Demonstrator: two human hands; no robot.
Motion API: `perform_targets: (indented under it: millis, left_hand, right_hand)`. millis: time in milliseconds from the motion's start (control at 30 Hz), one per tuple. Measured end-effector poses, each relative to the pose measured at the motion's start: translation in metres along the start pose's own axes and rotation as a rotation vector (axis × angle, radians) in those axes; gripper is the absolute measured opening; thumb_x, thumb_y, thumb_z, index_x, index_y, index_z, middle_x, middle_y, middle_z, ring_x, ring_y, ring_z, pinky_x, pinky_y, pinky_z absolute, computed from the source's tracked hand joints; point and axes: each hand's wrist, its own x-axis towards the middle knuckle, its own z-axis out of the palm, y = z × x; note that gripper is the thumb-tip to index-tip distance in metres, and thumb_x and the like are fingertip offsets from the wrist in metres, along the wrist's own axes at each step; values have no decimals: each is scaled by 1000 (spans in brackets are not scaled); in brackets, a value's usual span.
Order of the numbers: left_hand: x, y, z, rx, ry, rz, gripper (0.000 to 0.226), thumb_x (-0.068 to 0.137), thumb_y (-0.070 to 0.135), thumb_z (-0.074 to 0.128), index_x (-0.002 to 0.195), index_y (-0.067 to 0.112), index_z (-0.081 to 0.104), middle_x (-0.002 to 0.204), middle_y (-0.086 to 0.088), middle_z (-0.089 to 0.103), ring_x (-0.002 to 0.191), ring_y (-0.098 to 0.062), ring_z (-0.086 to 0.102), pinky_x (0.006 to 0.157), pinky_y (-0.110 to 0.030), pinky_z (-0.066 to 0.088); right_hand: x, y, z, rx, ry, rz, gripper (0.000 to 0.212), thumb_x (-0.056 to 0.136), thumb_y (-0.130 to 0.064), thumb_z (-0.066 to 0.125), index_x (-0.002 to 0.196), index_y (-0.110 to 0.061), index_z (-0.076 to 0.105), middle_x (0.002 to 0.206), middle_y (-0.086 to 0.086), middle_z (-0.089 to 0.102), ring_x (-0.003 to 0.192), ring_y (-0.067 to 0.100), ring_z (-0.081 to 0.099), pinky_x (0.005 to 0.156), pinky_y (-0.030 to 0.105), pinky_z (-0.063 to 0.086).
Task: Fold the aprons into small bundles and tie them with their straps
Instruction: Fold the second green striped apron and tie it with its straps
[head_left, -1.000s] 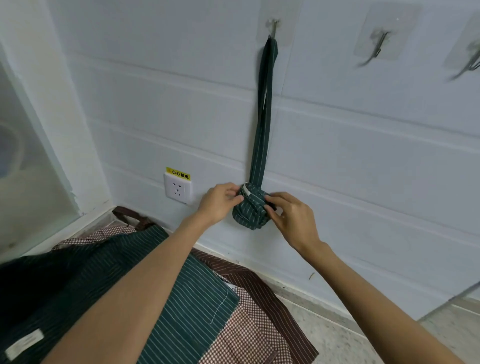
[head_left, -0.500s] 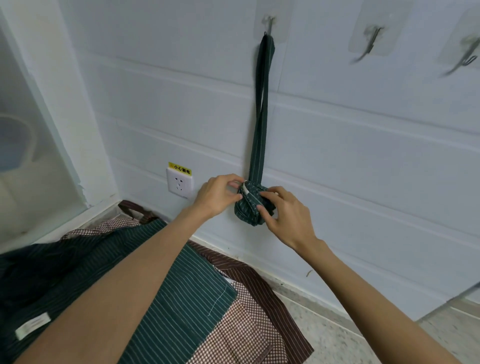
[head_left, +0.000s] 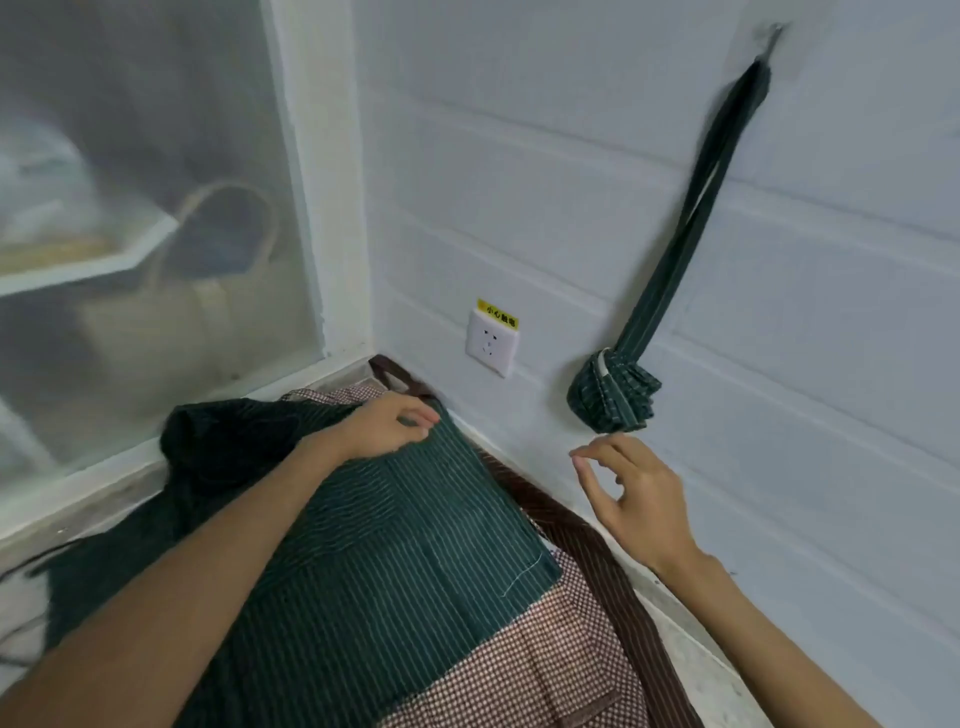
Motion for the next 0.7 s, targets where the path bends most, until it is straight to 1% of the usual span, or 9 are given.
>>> perform_targets:
  millis: [67,100,167,200,300,400,533,633,700]
  left_hand:
    - [-21,-54,-23,38,28,-124,28,90,10,59,118,13,62,119,-5,62,105,-15,58,69,-18,47]
    - [-31,-79,-33,53,55,-194,28,89,8,60,117,12,63,120,-8,63,107,-17,58,78,-23,49]
    - [-49,-127,-50,62,96,-328,30,88,6,61,118,11,63,124,-10,61,115,-22,55,98,-32,43]
    - [-56,-147,-57,62,112,-385,32,88,7,62,119,11,62,127,-9,59,118,-22,54,103,-33,40]
    - [-69,-202,-71,51,157,-509,39,87,8,62,125,9,58,132,-9,56,121,-23,51,104,-34,39]
    - [-70,-245,-80,74,257,-537,43,87,11,61,129,12,54,134,-10,53,118,-27,52,100,-38,42]
    - [-50,-288,-95,142,457,-484,36,91,13,56,126,18,56,128,-9,57,112,-27,56,92,-37,47]
    - [-36,-304,-90,131,378,-438,32,91,12,57,122,19,60,123,-6,62,109,-21,59,93,-36,48]
    - [-23,-316,-85,174,296,-416,40,90,18,59,130,21,53,132,-4,56,117,-20,54,98,-35,45]
  right_hand:
    - [10,-13,40,16,-155,-9,15,90,-29,56,89,-24,70,86,-10,64,79,9,60,56,25,49]
    - [16,-20,60,14,-233,-7,14,90,-28,56,88,-24,70,86,-10,65,78,11,61,57,25,48]
    - [30,-34,104,-2,-400,-31,14,91,-26,56,91,-23,69,90,-8,65,83,15,62,63,26,47]
    - [37,-41,125,-14,-481,-36,15,92,-27,55,94,-23,69,95,-7,65,89,17,62,67,28,47]
    - [61,-62,184,-76,-657,-55,20,93,-29,50,103,-25,66,112,-5,63,106,17,58,78,30,47]
    - [84,-83,237,-117,-772,-51,21,93,-28,48,106,-25,65,123,1,60,117,21,54,84,35,49]
    - [112,-105,313,-175,-868,-15,32,97,-31,43,124,-20,56,127,2,55,119,24,49,87,37,47]
    - [119,-108,350,-252,-910,77,36,98,-28,39,130,-15,49,131,7,52,122,27,46,93,40,43]
    - [123,-101,378,-322,-946,95,46,98,-22,39,142,-12,33,145,9,37,132,28,35,106,43,33]
